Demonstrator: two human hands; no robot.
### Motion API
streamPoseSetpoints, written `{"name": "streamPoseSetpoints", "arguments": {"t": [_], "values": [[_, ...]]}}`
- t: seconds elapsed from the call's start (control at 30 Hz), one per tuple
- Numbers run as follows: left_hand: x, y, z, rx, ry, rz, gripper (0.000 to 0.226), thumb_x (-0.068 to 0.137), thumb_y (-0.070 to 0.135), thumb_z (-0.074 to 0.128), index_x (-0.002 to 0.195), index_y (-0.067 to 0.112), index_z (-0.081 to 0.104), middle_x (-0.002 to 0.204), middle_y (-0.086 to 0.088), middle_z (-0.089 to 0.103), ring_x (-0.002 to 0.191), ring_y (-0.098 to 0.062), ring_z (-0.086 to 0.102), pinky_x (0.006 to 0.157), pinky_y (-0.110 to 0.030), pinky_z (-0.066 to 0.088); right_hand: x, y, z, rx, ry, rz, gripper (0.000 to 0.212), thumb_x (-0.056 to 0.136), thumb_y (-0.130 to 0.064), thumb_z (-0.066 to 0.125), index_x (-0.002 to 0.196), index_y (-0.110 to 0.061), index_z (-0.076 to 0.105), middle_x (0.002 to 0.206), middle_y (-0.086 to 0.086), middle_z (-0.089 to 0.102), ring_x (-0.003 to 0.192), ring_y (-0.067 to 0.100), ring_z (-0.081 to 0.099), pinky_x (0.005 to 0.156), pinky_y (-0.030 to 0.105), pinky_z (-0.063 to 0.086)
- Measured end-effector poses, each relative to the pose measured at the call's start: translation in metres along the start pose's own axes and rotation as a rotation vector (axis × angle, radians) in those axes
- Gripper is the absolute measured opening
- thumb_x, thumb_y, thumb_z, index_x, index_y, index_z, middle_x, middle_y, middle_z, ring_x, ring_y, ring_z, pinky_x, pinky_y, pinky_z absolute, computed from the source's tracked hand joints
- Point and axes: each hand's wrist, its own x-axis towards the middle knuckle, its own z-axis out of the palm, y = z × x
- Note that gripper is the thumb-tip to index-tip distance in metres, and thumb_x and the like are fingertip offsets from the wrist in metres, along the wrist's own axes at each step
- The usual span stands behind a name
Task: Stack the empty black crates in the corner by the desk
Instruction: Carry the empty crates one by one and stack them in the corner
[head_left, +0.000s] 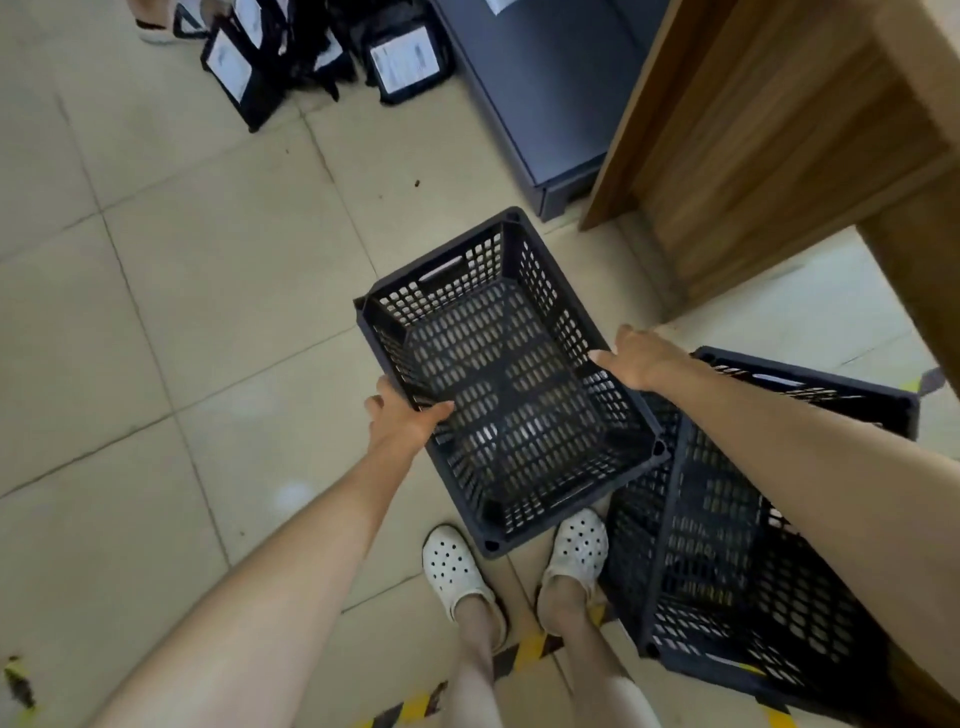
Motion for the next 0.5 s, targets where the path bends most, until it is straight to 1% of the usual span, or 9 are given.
{"name": "streamPoseSetpoints", "arguments": {"t": [0.1,0.17,0.23,0.33,0.37,0.43,0.5], "values": [[0.026,-0.017,0.021,-0.113,-0.017,-0.138,0.111,0.077,0.04,0.08,0.154,0.019,0.003,0.156,-0.012,0.016,0.139,-0.037,0.03,0.11,-0.054,0.035,0.027,0.004,0.019,0.04,0.007,0.048,0.075,0.097,-0.055,0.04,0.149,-0.003,0.022,0.152,0.02,0.033,0.135,0.035,0.039,0.108,0.043,0.036],[0.039,-0.026,0.033,-0.17,-0.03,-0.203,0.111,0.077,0.042,0.079,0.154,0.019,0.003,0.157,-0.011,0.016,0.139,-0.036,0.03,0.108,-0.054,0.036,0.044,0.006,0.03,0.072,0.001,0.07,0.079,0.097,-0.055,0.041,0.151,-0.002,0.017,0.154,0.019,0.029,0.138,0.035,0.035,0.11,0.042,0.034],[0.052,-0.036,0.043,-0.216,-0.037,-0.253,0.107,0.078,0.041,0.079,0.153,0.016,0.007,0.155,-0.011,0.021,0.138,-0.035,0.031,0.107,-0.053,0.037,0.059,0.007,0.04,0.105,-0.002,0.085,0.08,0.097,-0.054,0.043,0.151,-0.001,0.016,0.154,0.019,0.028,0.138,0.035,0.035,0.11,0.041,0.034],[0.066,-0.054,0.057,-0.272,-0.07,-0.304,0.095,0.079,0.039,0.079,0.146,0.01,0.019,0.151,-0.012,0.032,0.135,-0.033,0.037,0.104,-0.048,0.038,0.077,0.008,0.056,0.168,0.006,0.107,0.079,0.096,-0.051,0.048,0.15,0.0,0.018,0.152,0.021,0.031,0.136,0.037,0.037,0.109,0.043,0.035],[0.069,-0.06,0.061,-0.296,-0.093,-0.311,0.091,0.079,0.038,0.078,0.144,0.009,0.022,0.149,-0.011,0.035,0.134,-0.031,0.039,0.103,-0.047,0.038,0.082,0.008,0.061,0.191,0.004,0.115,0.079,0.096,-0.05,0.049,0.15,0.0,0.018,0.152,0.021,0.031,0.136,0.037,0.036,0.11,0.044,0.035],[0.073,-0.071,0.069,-0.368,-0.142,-0.309,0.082,0.08,0.037,0.078,0.142,0.011,0.029,0.147,-0.007,0.041,0.132,-0.028,0.042,0.105,-0.049,0.036,0.091,0.01,0.069,0.258,-0.008,0.127,0.078,0.096,-0.048,0.051,0.15,-0.001,0.019,0.151,0.019,0.032,0.136,0.036,0.036,0.111,0.046,0.034],[0.078,-0.078,0.074,-0.453,-0.151,-0.285,0.075,0.082,0.035,0.077,0.139,0.012,0.034,0.143,-0.005,0.046,0.123,-0.024,0.047,0.104,-0.049,0.036,0.098,0.015,0.076,0.336,-0.015,0.124,0.073,0.096,-0.045,0.052,0.149,-0.003,0.023,0.149,0.018,0.036,0.134,0.035,0.04,0.111,0.048,0.035]]}}
